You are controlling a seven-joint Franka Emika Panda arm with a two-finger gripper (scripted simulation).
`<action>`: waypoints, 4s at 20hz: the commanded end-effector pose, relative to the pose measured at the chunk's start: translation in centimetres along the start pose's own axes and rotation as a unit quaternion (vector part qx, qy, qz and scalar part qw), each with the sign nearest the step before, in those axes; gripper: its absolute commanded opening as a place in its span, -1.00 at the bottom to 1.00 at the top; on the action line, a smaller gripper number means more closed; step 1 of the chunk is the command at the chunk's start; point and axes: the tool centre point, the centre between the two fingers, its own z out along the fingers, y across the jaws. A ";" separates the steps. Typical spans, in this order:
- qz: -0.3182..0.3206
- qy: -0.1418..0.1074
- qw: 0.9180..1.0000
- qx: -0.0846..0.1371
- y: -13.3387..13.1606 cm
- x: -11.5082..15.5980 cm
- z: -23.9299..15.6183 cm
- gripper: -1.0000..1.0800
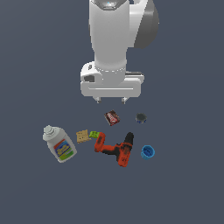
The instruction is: Pick up a designated object from a clutter of objects.
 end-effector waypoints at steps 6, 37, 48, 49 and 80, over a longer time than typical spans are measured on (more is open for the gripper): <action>0.006 0.000 1.000 -0.005 0.6 -0.1 0.1 0.92; 0.139 0.009 0.990 -0.011 -4.8 5.9 5.7 0.92; 0.238 0.016 0.971 -0.006 -10.3 9.4 11.1 0.92; 0.246 0.017 0.969 -0.006 -10.8 9.6 11.7 0.92; 0.361 0.021 0.932 0.004 -17.9 11.9 21.2 0.92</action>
